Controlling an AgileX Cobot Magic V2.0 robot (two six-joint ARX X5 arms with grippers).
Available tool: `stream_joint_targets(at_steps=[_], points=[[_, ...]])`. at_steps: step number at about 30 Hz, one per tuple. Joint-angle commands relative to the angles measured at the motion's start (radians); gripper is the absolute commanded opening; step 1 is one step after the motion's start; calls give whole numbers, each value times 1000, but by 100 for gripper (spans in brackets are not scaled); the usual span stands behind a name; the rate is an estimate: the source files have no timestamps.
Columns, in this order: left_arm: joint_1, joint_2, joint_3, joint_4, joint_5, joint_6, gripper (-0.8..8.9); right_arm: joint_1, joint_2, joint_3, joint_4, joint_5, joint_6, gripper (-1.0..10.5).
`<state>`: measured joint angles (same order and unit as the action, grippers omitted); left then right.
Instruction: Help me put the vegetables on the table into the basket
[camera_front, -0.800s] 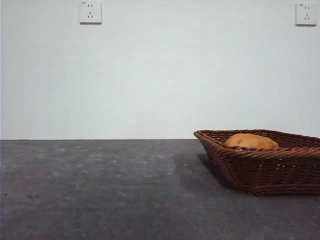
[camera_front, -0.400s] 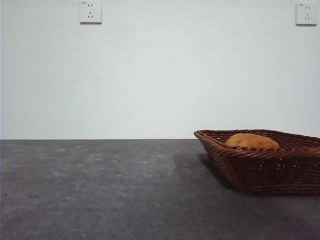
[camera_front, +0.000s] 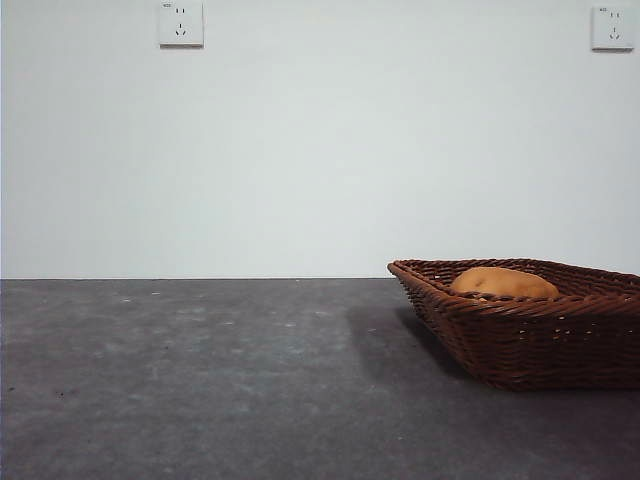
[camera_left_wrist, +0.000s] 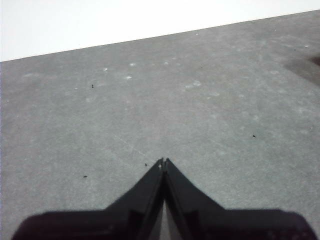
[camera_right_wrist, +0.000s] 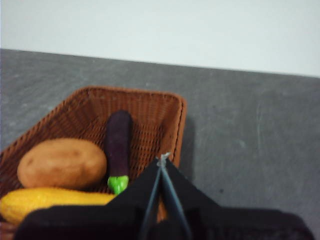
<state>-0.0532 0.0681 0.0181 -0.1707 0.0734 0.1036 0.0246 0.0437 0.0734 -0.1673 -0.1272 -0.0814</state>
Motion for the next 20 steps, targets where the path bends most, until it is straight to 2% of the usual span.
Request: stream_joint_targets(at_steps=[1, 20], points=[[2, 0, -10, 7, 5, -6, -4, 2, -33, -47, 9, 1, 52, 2], [2, 5, -10, 7, 5, -6, -4, 2, -36, -59, -6, 5, 80, 2]])
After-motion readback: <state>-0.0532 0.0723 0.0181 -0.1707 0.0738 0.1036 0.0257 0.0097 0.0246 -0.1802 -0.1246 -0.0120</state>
